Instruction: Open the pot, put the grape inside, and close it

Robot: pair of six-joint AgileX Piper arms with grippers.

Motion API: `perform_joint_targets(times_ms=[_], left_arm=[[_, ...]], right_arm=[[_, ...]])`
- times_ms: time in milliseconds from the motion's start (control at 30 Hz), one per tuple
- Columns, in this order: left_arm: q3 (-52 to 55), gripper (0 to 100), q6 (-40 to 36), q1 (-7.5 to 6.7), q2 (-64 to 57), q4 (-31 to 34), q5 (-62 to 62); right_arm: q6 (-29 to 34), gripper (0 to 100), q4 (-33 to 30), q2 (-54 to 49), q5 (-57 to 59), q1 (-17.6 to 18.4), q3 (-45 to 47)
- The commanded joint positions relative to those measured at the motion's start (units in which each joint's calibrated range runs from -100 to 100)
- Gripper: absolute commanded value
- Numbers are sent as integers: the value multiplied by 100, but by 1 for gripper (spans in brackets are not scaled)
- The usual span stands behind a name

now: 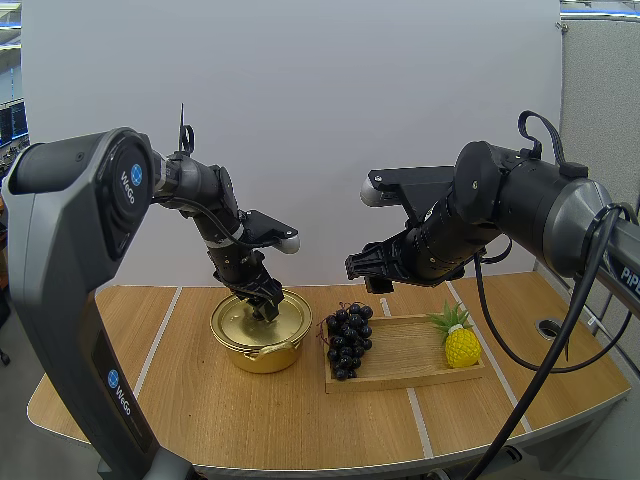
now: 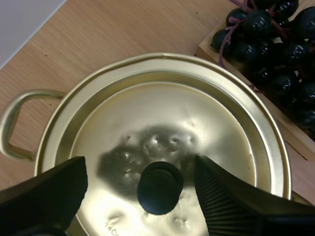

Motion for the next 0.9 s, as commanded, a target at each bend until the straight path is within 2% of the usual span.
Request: perform_joint_targets(times_ms=[0, 67, 100, 200, 233, 267, 433, 567, 867], left_arm=[[-55, 100, 7, -20, 25, -89, -70], [-55, 100, 7, -20, 25, -89, 3], [-55, 96, 7, -20, 25, -89, 7], [-55, 37, 7, -20, 25, -89, 101], [-55, 14, 7, -20, 25, -89, 149], [-55, 0, 17, -20, 25, -89, 182], [-84, 0, 8, -20, 13, -89, 486], [-421, 0, -149, -20, -107, -89, 1385], [-1595, 0, -502, -20, -1269, 73, 1981]], right_arm=[[-35, 100, 9, -74, -96, -26, -49], [-35, 100, 9, -74, -96, -26, -49], [-35, 100, 9, -74, -96, -26, -49], [-35, 100, 9, -74, -96, -26, -49], [-35, 100, 9, -74, -96, -26, -49], [-35, 100, 9, -74, -96, -26, -49], [-35, 100, 20, -74, -96, -26, -49], [-35, 100, 20, -74, -96, -26, -49], [-35, 100, 115, -74, -764, -19, -49]])
